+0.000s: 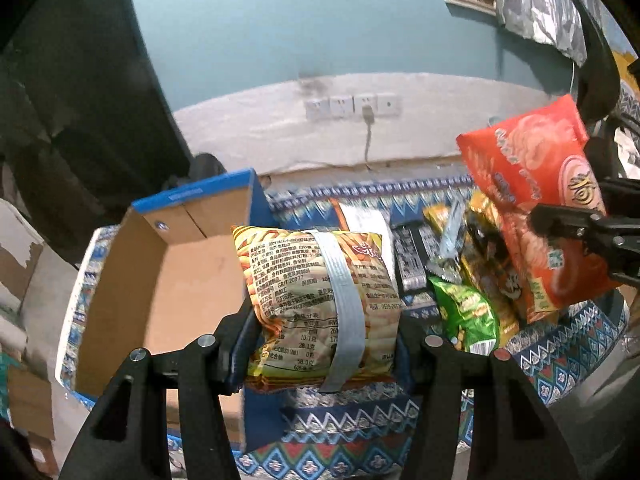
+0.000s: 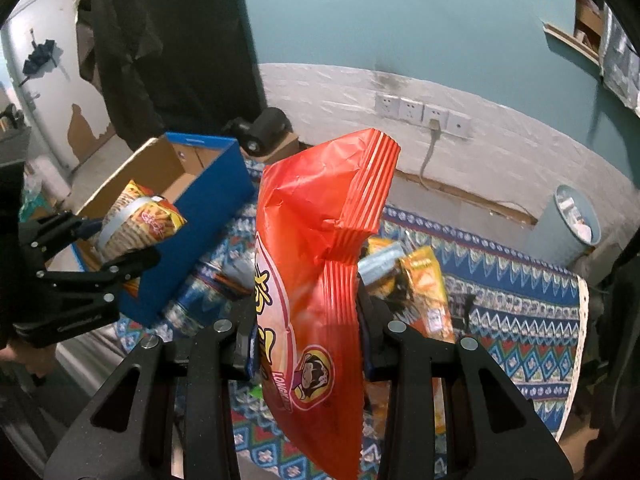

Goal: Organize snacks
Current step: 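Carry both bags over the cardboard box and open both grippers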

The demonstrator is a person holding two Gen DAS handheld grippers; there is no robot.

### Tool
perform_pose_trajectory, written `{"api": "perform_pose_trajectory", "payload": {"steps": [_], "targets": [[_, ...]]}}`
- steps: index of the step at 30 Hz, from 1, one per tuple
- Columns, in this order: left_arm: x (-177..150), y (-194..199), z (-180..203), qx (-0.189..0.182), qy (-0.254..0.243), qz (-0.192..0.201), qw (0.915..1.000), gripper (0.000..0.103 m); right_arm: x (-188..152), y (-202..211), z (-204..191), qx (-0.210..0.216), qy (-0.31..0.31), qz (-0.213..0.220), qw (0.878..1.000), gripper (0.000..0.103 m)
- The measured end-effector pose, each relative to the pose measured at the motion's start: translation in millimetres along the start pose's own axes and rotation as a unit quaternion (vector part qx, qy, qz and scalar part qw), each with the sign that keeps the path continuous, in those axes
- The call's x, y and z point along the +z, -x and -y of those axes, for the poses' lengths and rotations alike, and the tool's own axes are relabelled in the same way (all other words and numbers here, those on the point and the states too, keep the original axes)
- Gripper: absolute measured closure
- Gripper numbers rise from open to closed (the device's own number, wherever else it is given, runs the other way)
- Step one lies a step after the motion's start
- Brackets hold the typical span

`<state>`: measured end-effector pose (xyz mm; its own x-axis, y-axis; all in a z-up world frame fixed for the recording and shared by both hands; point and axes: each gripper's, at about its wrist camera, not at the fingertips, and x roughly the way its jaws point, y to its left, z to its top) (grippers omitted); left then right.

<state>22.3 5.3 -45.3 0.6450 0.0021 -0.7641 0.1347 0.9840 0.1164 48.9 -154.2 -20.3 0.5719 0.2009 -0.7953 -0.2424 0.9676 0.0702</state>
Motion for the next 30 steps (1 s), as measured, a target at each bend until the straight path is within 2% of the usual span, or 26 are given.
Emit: {"api": "perform_pose_trajectory", "payload": {"steps": [6,18,30], "targets": [[3,13,-26,0.02,0.006,0.027,0.9994,0.045,19,-7,-22,0.01,0.013,0.006,1.0,0.068],[-9,14,-83,0.051,0.04,0.025,0.9976,0.046,55,-24,-79,0.042,0.048,0.012,0.998,0.068],[-21,11,-138,0.077,0.076,0.02,0.9939,0.045,82,-65,-137,0.072,0.081,-0.01,0.994,0.068]]}}
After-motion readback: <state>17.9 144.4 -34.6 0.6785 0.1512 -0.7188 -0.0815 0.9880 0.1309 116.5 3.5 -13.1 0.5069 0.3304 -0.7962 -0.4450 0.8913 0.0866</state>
